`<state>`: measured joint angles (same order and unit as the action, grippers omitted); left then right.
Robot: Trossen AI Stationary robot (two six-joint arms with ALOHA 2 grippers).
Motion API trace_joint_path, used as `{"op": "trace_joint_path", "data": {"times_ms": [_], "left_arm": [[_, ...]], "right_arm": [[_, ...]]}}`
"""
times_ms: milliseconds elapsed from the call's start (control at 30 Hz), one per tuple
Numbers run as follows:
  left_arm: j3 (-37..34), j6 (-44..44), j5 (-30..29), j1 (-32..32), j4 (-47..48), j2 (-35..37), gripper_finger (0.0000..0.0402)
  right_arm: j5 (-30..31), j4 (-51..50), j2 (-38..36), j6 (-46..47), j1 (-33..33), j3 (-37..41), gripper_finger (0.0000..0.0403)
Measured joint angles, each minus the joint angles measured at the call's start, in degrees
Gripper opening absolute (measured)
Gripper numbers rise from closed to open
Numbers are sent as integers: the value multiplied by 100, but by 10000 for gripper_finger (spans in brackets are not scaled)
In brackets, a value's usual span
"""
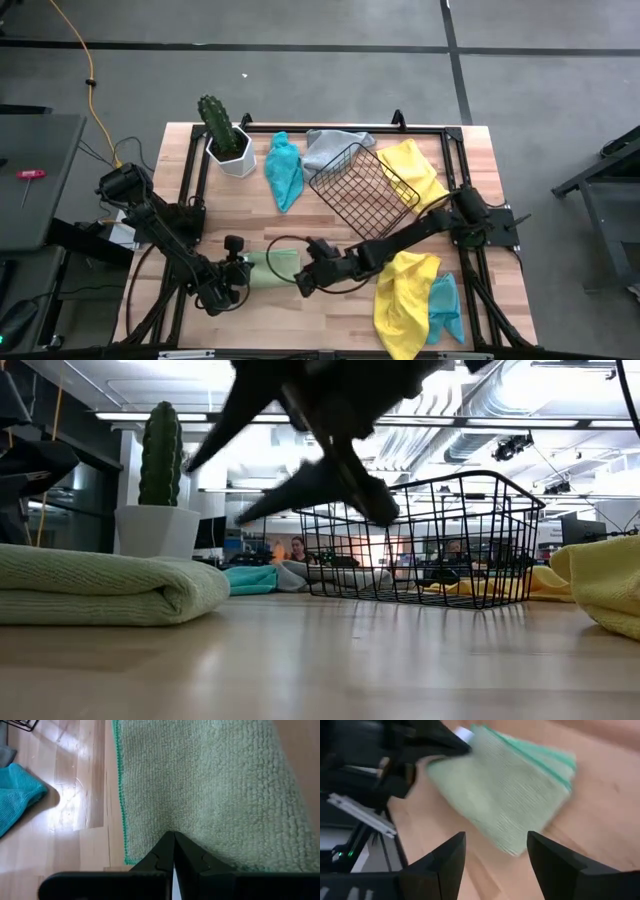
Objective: Fold microfiber towels
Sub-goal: Put the folded green microfiber towel into the black wire basket
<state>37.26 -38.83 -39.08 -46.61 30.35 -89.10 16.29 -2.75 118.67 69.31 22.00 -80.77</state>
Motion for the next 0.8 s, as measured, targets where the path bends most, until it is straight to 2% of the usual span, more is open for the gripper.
{"op": "trace_joint_path", "data": {"times_ms": [100, 267, 467, 667, 800], "left_arm": [[0, 1, 22, 0, 10, 1, 0], [0, 3, 71, 0, 63, 2, 0], [0, 1, 60, 0, 114, 2, 0], [0, 1, 49, 9, 114, 1, 0], [0, -2, 27, 9, 114, 2, 0]], "right_arm": [[-192, -26, 175, 483, -117, 7, 204], [-183, 35, 463, 1272, -295, 6, 204], [-392, 117, 642, 1465, -337, 7, 204], [-339, 855, 766, 1401, -311, -4, 204], [-324, 992, 899, 1343, -306, 4, 204]]}}
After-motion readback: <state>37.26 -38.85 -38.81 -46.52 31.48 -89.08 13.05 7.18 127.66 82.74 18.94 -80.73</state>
